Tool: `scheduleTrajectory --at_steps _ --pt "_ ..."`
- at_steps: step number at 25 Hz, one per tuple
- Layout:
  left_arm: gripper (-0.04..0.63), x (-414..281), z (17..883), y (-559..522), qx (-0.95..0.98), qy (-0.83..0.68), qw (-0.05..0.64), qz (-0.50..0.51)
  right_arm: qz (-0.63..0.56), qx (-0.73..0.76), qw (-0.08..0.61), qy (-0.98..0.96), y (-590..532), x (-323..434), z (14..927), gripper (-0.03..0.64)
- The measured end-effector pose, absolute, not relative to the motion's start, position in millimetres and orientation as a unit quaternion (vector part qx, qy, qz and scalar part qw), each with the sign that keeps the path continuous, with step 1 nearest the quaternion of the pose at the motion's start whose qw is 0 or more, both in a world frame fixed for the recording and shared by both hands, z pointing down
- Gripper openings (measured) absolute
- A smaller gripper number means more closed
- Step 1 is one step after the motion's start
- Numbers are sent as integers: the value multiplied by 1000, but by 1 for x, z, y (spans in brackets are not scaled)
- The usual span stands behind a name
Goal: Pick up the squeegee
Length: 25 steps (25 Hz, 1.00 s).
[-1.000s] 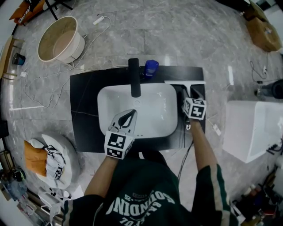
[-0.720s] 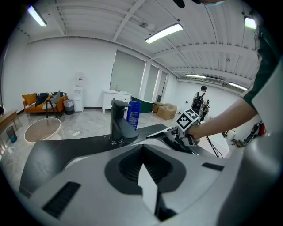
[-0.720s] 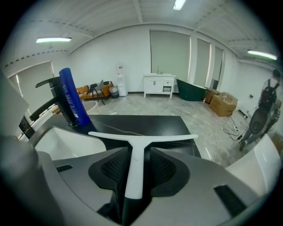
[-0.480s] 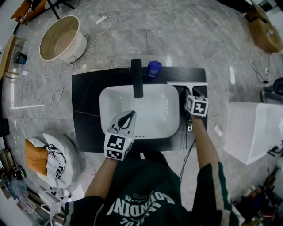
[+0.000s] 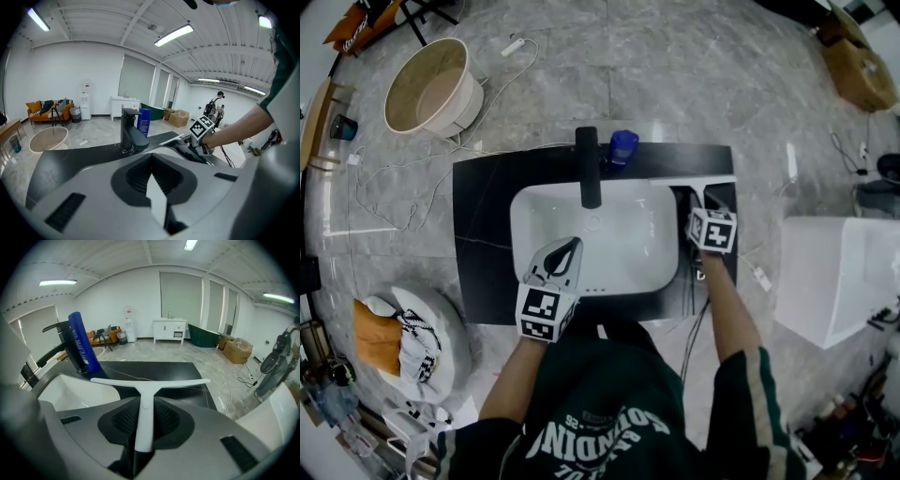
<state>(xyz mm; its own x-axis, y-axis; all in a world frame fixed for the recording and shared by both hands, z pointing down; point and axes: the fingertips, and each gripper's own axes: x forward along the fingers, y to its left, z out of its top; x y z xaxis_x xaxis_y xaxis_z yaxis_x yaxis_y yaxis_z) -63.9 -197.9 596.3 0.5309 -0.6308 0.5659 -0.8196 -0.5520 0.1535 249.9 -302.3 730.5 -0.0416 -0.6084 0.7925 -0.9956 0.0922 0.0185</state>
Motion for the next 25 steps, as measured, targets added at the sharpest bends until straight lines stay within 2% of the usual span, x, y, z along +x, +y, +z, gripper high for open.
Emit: scheduleTrajectory --at_steps 25 --pt "2 -66 553 -197 851 -450 178 201 244 605 265 -710 -273 222 633 75"
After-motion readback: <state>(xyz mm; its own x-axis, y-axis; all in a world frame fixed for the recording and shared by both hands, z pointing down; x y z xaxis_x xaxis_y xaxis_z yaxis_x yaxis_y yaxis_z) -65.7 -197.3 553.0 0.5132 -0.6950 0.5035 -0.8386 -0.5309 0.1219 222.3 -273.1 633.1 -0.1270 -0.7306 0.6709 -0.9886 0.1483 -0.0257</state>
